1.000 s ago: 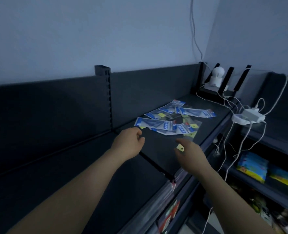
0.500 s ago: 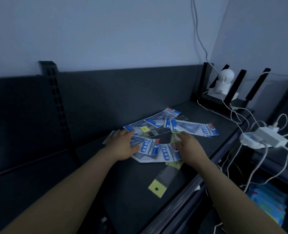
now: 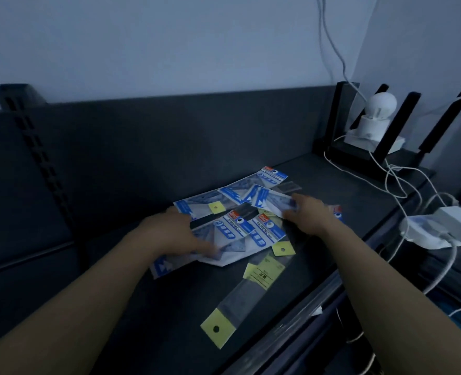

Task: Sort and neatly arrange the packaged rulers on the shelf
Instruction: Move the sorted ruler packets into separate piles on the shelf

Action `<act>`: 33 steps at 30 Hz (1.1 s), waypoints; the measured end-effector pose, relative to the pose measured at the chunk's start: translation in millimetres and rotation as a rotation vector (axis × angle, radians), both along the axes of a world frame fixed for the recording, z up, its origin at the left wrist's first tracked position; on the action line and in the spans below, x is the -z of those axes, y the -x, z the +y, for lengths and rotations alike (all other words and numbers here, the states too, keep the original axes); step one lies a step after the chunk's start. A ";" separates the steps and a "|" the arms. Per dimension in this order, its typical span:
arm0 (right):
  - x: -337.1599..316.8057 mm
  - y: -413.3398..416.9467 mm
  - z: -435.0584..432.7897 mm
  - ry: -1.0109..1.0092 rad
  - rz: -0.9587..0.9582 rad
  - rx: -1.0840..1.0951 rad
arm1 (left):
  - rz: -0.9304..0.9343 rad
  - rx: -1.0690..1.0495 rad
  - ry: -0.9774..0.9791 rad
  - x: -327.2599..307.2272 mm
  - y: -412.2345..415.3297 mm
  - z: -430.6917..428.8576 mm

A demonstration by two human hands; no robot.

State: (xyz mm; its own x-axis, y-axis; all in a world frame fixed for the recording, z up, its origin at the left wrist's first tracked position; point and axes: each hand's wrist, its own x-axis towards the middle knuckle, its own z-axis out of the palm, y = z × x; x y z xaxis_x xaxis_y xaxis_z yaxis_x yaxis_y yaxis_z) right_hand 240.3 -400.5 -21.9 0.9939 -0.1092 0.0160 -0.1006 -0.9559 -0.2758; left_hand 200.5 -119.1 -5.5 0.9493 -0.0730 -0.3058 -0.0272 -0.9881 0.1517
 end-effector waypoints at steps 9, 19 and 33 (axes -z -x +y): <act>-14.9 8.1 -3.4 -0.485 -0.074 0.088 | -0.046 -0.023 0.264 6.9 0.6 9.5; -53.9 41.2 7.0 -0.853 -0.214 0.117 | -0.230 -0.264 0.796 -2.4 6.3 3.2; -33.5 62.8 53.8 -0.904 -0.008 -0.055 | -0.035 -0.373 1.267 4.1 22.6 -34.4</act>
